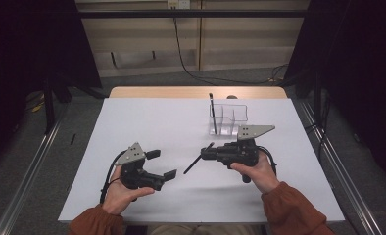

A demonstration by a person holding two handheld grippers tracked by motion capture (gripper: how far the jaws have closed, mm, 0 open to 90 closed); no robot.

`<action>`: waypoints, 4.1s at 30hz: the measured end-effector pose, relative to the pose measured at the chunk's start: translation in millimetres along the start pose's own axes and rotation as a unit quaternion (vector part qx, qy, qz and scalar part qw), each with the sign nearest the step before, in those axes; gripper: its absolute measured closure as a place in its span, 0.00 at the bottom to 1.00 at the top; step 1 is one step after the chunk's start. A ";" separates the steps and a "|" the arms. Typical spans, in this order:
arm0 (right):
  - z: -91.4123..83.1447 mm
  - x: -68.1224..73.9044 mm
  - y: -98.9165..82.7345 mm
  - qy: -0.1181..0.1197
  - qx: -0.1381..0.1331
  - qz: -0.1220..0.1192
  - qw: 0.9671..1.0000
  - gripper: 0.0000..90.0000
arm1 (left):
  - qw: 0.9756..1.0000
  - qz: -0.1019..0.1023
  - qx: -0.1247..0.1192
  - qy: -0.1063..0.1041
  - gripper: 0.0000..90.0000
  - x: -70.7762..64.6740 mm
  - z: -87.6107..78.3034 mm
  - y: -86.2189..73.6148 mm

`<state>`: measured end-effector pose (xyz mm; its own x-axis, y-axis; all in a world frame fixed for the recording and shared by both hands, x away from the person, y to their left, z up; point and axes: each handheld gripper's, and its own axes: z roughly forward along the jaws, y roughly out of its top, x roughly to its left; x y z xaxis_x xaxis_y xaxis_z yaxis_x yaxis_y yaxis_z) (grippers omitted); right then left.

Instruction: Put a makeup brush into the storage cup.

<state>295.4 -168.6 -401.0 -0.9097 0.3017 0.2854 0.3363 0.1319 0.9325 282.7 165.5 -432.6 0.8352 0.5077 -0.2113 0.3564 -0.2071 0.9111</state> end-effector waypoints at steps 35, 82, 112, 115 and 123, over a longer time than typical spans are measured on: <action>-32.5 -7.5 4.1 -0.059 -0.001 0.004 0.998 0.93 | 0.992 0.038 -0.051 0.104 0.02 20.0 -63.2 -18.0; -74.7 -48.0 79.4 -0.181 0.021 -0.008 0.983 0.94 | 0.990 0.062 -0.060 0.110 0.03 12.3 -84.2 -37.8; -51.1 -92.5 99.0 -0.243 0.042 0.019 0.969 0.94 | 0.990 0.056 -0.054 0.118 0.03 14.4 -84.0 -39.6; -48.8 -95.6 98.2 -0.250 0.051 0.018 0.967 0.93 | 0.990 0.055 -0.054 0.119 0.03 14.8 -84.2 -39.7; -45.0 -102.2 94.6 -0.267 0.066 0.025 0.961 0.93 | 0.990 0.059 -0.049 0.118 0.03 15.3 -83.9 -40.2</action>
<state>409.2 -229.4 -331.9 -0.6493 0.7472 0.1422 0.4369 0.2134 0.8738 246.0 251.8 -442.7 0.7437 0.6681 -0.0234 0.2107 -0.2010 0.9567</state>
